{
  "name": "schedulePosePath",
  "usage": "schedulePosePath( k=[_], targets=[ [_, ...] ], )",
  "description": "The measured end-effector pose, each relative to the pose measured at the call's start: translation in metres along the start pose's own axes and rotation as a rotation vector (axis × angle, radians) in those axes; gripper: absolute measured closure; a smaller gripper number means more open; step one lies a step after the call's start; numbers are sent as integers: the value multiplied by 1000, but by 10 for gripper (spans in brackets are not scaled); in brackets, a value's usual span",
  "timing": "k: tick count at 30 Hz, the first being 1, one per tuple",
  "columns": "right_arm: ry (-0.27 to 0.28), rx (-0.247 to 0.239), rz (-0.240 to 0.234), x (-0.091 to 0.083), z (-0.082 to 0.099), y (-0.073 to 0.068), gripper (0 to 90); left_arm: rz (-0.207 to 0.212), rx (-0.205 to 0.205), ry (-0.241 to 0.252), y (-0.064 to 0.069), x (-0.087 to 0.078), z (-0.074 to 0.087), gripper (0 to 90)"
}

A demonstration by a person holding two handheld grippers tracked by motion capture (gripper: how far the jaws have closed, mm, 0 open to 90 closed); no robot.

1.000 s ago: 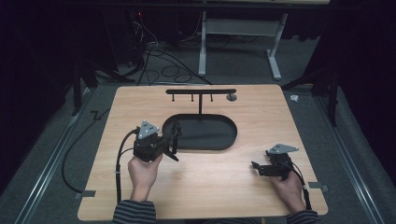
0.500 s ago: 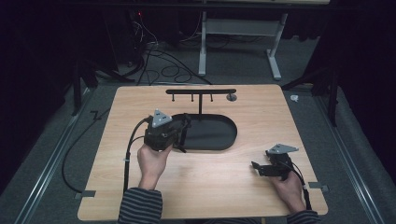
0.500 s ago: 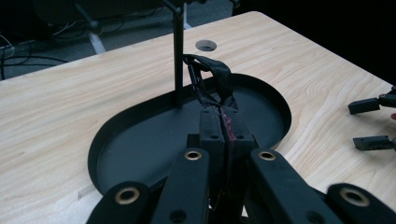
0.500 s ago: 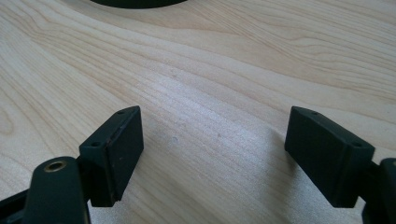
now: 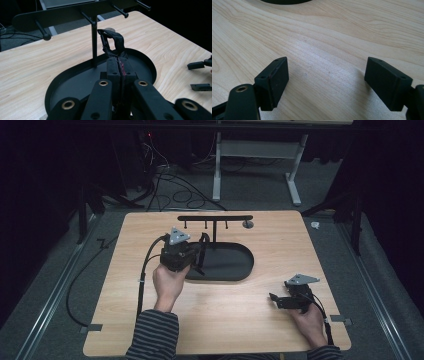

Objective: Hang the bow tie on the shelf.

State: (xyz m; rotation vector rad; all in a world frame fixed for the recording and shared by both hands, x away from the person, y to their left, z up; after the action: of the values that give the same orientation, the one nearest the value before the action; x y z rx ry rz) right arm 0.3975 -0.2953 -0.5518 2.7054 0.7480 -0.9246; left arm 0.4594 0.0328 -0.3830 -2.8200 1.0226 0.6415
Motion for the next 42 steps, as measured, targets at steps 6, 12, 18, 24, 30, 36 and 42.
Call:
schedulePosePath(
  k=[6, 12, 18, 24, 30, 36, 42],
  targets=[
    [0, 3, 1, 0, 0, 0, 206, -7, 2, 14, -2, 6, -7, 887],
    [0, 2, 0, 0, 0, 0, 206, -14, -6, 26, -5, 13, -13, 887],
    [0, 3, 0, 0, 0, 0, 206, -27, -7, 29, -7, 21, -18, 887],
    [2, 6, -1, 0, 0, 0, 207, -42, -22, 41, -12, 30, -22, 887],
    [2, 6, -1, 0, 0, 0, 207, -76, -31, 47, -20, 34, -22, 887],
    [3, 6, -2, 0, 0, 0, 207, -97, -39, 61, -22, 42, -23, 887],
    [2, 7, -1, 0, 0, 0, 207, -119, -34, 46, -24, 51, -20, 887]
  ],
)
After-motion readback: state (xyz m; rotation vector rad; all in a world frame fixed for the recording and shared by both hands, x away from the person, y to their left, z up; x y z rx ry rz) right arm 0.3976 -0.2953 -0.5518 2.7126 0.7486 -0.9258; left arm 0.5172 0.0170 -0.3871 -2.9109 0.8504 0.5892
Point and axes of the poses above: each handheld gripper's, and its own axes: x roughly forward along the jaws, z roughly out of its underside, y roughly to its right, the point moved 7 cm from there along x, roughly forward along the jaws, and after that the axes turned 7 degrees about y, right-handed, at the moved point
